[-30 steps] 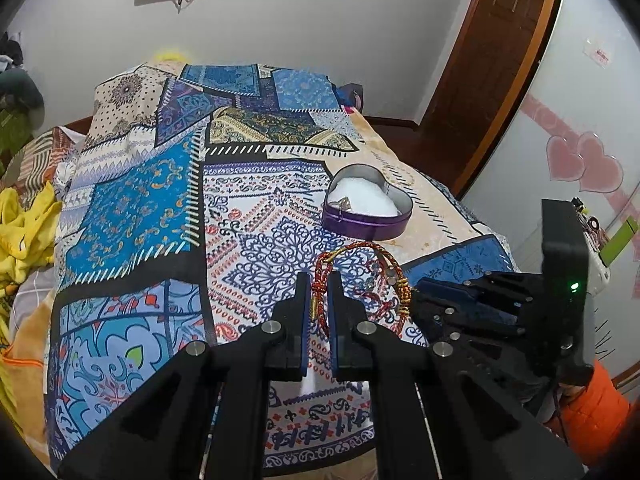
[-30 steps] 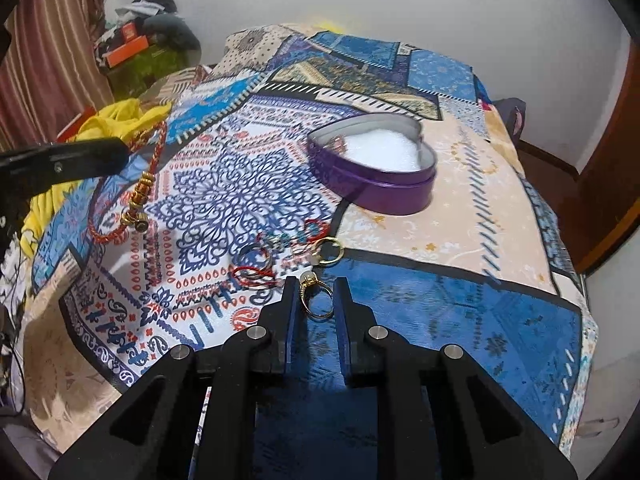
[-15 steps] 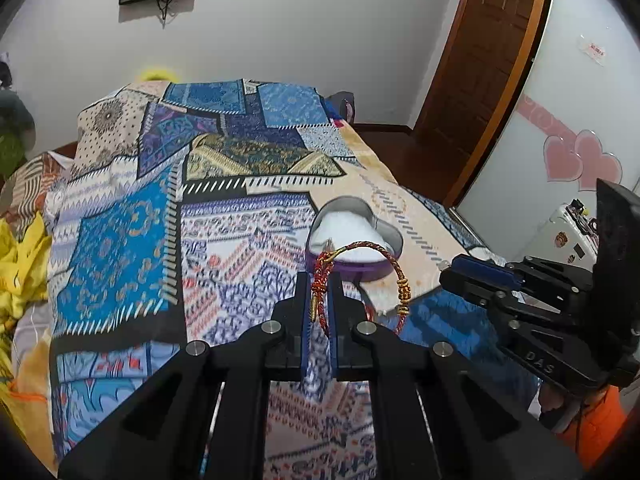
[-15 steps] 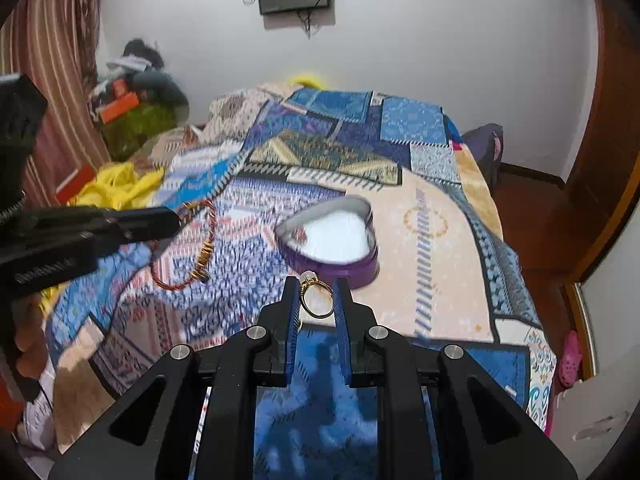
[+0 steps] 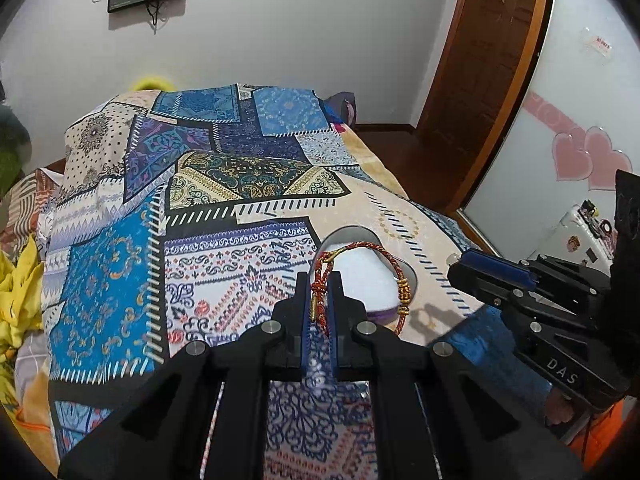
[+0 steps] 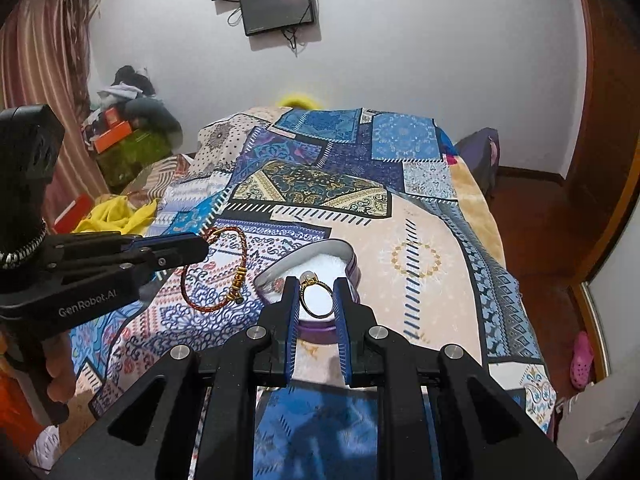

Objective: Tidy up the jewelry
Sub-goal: 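Lower the bracelet into the tin and open the left tool while the right tool drops the hoop in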

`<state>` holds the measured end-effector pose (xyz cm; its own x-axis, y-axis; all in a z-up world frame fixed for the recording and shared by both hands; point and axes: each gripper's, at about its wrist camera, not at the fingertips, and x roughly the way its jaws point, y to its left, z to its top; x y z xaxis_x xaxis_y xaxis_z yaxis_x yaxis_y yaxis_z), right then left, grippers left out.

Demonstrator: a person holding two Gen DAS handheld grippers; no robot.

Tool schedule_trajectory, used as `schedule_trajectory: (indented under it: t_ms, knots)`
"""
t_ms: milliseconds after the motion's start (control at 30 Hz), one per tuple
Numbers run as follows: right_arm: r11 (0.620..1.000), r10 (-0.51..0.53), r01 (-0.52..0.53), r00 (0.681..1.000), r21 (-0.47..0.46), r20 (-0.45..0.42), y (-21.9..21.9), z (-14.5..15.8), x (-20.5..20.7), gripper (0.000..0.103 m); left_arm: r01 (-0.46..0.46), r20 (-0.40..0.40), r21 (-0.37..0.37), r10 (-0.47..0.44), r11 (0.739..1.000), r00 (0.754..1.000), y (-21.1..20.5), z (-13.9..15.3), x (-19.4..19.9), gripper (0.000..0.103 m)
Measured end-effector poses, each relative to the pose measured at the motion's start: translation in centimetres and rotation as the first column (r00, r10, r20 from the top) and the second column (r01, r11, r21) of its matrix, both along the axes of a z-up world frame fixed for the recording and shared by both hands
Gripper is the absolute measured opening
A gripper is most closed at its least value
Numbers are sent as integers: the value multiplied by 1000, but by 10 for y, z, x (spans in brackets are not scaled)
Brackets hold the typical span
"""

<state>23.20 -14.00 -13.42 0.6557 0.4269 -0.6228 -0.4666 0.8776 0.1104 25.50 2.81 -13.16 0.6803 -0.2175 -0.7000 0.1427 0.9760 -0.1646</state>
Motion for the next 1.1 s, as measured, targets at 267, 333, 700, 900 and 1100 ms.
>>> schedule_trajectory:
  t_ms: [267,333,700,900,1100]
  knots:
    - [1000,3,-2,998,12,-57,2,-14,23,15,18,-33,22,-17,1000,999,-9,-16,30,6]
    - [1000,1,0,997,19,-71,2,-16,28,15,24,-43,35,-22,999,999,-12,-20,37,6]
    - [1000,15,-17,995,-16,-99,10,-26,40,15,47,-91,66,-41,997,995,-20,-41,60,6]
    - [999,42,-44,990,-12,-132,14,-32,44,16,71,-125,45,-65,996,990,-19,-49,63,6]
    - [999,45,-48,989,-24,-139,14,-32,45,16,75,-119,44,-69,996,990,-19,-46,58,6]
